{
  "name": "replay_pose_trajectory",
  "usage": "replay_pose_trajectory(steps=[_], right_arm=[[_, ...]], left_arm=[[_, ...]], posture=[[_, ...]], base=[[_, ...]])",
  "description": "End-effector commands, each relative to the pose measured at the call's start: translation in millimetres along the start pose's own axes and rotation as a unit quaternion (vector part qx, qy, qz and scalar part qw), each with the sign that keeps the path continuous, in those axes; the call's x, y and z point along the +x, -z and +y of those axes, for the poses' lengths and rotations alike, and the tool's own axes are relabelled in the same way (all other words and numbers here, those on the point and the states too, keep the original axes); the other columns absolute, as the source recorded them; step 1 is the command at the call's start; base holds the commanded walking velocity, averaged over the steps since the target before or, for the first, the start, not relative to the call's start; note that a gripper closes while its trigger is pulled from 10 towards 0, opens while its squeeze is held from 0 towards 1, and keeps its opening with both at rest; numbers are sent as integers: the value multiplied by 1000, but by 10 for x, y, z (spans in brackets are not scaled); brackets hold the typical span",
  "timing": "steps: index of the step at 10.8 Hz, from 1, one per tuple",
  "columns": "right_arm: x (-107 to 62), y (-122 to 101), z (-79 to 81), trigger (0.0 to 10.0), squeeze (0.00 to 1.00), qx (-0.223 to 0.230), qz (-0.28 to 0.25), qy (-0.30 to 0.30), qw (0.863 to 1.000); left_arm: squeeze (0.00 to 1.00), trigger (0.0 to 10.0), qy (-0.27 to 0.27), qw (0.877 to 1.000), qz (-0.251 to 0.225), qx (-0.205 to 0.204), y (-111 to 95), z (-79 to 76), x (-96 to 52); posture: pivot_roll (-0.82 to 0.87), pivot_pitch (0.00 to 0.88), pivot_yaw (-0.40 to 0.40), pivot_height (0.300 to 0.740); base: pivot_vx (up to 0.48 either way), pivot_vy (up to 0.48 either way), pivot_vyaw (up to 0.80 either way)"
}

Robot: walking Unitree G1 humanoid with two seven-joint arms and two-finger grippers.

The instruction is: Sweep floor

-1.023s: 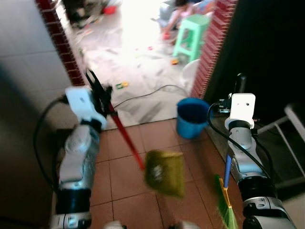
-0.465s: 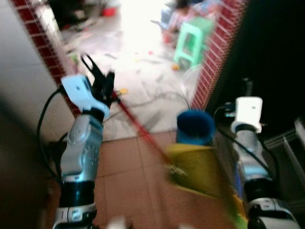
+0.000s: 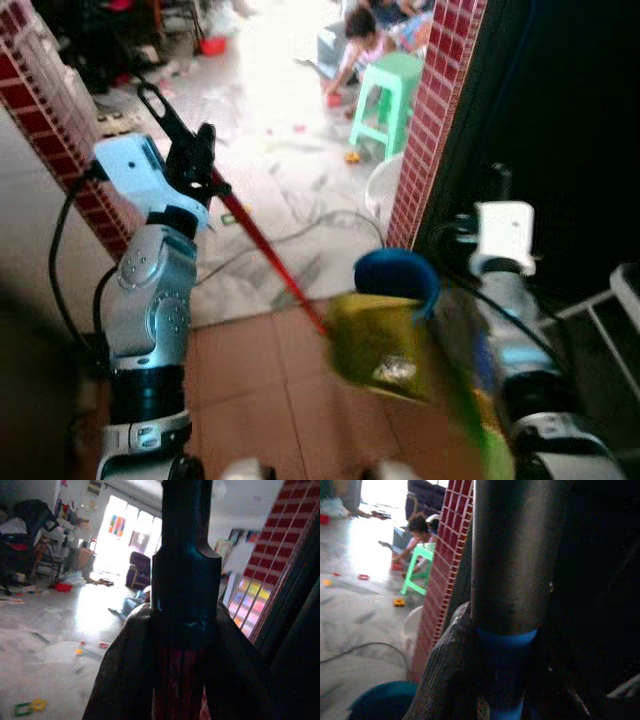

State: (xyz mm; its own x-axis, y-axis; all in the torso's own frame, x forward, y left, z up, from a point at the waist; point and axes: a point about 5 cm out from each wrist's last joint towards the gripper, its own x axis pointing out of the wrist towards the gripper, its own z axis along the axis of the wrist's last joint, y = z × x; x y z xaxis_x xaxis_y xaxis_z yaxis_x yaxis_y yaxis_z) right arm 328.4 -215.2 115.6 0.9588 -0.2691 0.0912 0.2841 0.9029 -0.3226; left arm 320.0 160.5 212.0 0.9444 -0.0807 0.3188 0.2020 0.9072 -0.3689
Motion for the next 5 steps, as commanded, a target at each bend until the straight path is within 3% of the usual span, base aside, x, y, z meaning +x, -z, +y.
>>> replay_pose_trajectory(steps=[1,5], right_arm=[[25,-120,94,10000,0,3,-24,-14,1000],[33,-115,94,10000,0,-1,-25,-18,1000]], left_arm=[[0,10000,2,999,-36,1,-172,1,39],[0,10000,-24,998,-51,31,-251,106,101]], posture=[[-34,0,0,740],[-36,0,-2,740]], base=[[480,0,0],[480,0,0]])
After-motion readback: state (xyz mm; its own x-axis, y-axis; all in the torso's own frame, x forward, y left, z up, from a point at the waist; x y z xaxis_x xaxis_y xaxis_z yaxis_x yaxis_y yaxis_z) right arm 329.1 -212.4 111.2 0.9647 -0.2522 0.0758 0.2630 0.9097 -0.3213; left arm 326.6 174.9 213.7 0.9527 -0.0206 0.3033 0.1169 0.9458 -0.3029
